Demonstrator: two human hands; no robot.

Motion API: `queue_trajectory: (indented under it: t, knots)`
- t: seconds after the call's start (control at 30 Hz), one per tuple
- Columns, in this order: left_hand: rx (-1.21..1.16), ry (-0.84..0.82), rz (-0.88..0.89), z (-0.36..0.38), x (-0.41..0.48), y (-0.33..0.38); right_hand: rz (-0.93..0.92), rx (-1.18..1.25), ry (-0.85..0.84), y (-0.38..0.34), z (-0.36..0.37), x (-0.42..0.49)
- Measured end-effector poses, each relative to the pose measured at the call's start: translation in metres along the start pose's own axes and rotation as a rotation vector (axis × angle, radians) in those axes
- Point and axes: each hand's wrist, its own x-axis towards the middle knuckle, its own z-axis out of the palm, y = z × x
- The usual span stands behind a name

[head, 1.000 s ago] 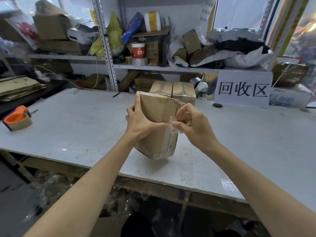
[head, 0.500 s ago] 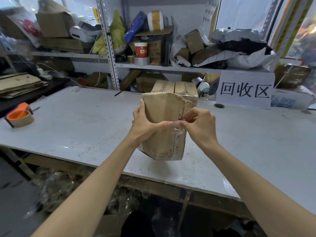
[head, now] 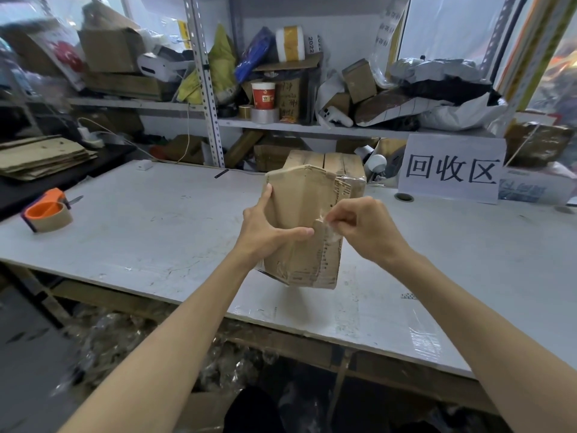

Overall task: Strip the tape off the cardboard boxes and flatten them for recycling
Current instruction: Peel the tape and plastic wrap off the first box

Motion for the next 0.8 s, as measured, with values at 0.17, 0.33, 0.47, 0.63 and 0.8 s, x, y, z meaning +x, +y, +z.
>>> queue_trajectory:
  t: [0.17,0.33,0.47,0.63,0.8]
  knots:
    - [0.022,0.009,0.024,0.006,0.002,0.004,-0.012,0.092,-0.296,0.001,-0.010,0.002]
    - [-0.043,-0.022,-0.028,0.002,0.003,0.000,-0.067,-0.047,0.185,0.004,0.016,-0.010]
    - [-0.079,-0.067,-0.041,-0.001,0.001,-0.005,-0.224,-0.169,0.309,0.000,0.032,-0.017]
    - [-0.141,-0.048,-0.052,-0.001,0.000,-0.005,-0.229,-0.179,0.163,0.004,0.031,-0.019]
    - [-0.128,-0.019,-0.040,0.003,0.003,-0.003,-0.167,-0.124,0.097,-0.002,0.021,-0.009]
